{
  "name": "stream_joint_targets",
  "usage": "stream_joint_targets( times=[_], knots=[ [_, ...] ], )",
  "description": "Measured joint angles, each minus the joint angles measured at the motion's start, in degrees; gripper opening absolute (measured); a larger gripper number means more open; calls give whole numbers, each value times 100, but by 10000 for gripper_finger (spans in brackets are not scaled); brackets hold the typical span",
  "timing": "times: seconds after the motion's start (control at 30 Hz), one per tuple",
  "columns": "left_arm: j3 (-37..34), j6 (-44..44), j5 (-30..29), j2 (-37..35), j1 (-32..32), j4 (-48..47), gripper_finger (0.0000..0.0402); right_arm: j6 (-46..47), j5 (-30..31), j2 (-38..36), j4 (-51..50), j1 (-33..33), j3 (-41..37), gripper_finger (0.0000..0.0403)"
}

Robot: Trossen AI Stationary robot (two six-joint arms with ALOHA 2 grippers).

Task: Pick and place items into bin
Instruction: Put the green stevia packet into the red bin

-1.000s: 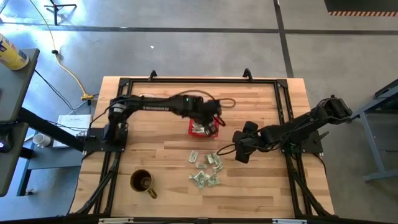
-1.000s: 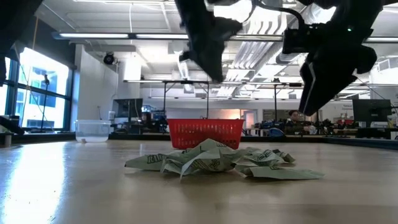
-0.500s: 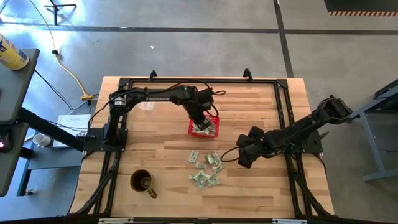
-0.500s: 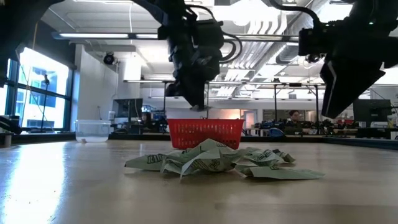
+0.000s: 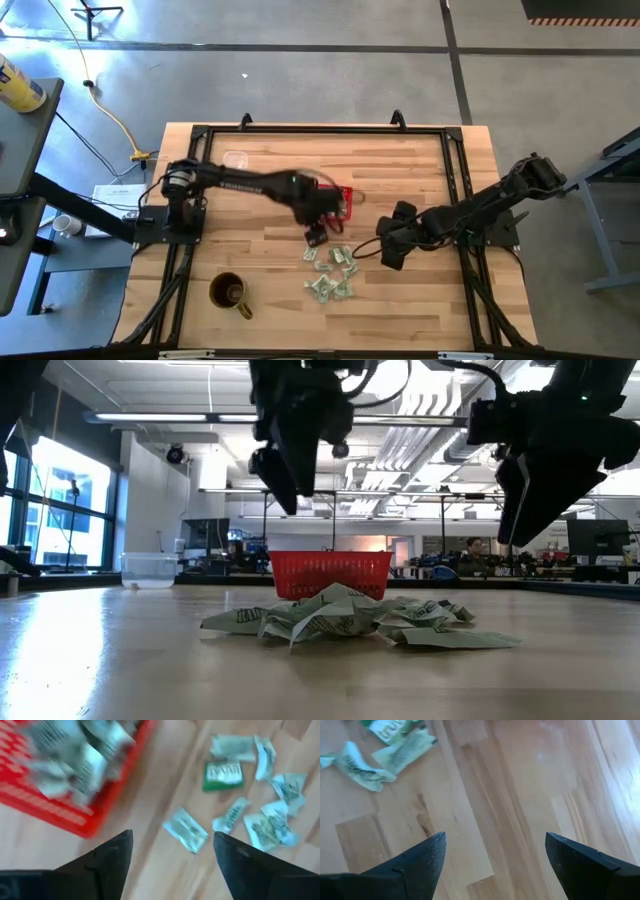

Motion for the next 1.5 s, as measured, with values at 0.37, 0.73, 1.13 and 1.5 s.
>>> stream_joint_targets(
  times=[0.37,0.73,1.13,1.5],
  knots=[
    [-7,-1961,-1056,-59,-964,-935,241,-755,-712,356,1911,106,1,330],
    [-1914,-2418,-1084,-1316,-1495,-13,191,1128,-179,1445,3202,128,1,330],
    [-4153,-1829,-1265,-3200,-1555,2170,191,390,49,2659,3292,79,787,323],
    [-4216,-758,-1247,-3064,-1528,2744,191,111,31,2690,1383,20,1883,257]
  ],
)
